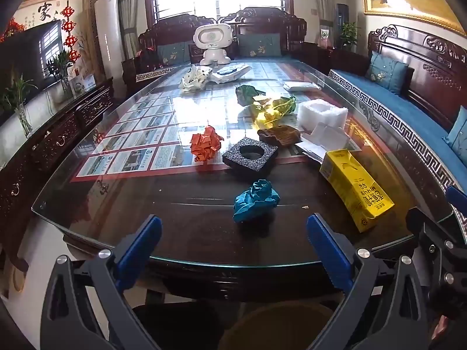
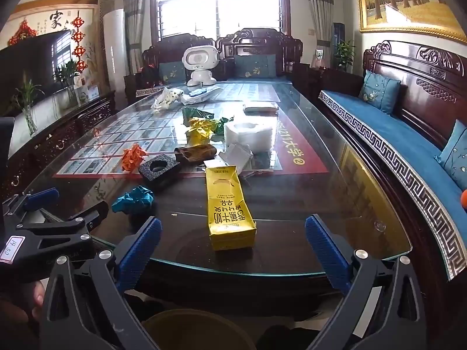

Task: Collect trash
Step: 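Move the left tool toward the crumpled teal paper on the table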

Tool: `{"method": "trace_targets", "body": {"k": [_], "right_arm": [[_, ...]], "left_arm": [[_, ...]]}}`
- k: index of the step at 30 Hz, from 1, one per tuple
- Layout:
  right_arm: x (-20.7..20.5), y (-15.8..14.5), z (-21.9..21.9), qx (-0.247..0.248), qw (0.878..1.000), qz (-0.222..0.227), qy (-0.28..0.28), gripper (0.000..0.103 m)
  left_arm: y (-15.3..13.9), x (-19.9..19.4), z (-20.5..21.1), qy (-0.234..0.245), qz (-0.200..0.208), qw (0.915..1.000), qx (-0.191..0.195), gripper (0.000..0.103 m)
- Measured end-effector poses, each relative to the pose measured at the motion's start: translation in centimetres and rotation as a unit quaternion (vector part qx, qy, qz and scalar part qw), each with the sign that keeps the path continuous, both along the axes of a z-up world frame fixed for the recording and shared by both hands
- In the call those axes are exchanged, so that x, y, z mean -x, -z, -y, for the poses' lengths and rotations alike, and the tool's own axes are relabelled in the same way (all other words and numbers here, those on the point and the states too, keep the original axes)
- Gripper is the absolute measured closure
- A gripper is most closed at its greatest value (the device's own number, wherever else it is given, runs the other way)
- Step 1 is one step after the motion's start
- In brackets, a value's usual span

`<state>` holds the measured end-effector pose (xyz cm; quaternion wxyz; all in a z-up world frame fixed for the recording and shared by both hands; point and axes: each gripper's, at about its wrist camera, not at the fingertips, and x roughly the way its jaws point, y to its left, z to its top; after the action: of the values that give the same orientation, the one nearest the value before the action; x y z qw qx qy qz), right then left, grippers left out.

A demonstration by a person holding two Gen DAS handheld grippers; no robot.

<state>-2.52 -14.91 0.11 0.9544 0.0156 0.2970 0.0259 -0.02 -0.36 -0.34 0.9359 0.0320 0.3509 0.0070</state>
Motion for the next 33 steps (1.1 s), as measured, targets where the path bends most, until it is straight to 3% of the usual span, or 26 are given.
{"method": "trace_targets", "body": {"k": [33], "right_arm": [[0.4,0.1,-0.6,0.001,1.000,0.003,-0.010,0.008]], "left_arm": [[-0.1,0.0,0.5,-0.006,0.001,0.9999,-0.015,0.004]]}}
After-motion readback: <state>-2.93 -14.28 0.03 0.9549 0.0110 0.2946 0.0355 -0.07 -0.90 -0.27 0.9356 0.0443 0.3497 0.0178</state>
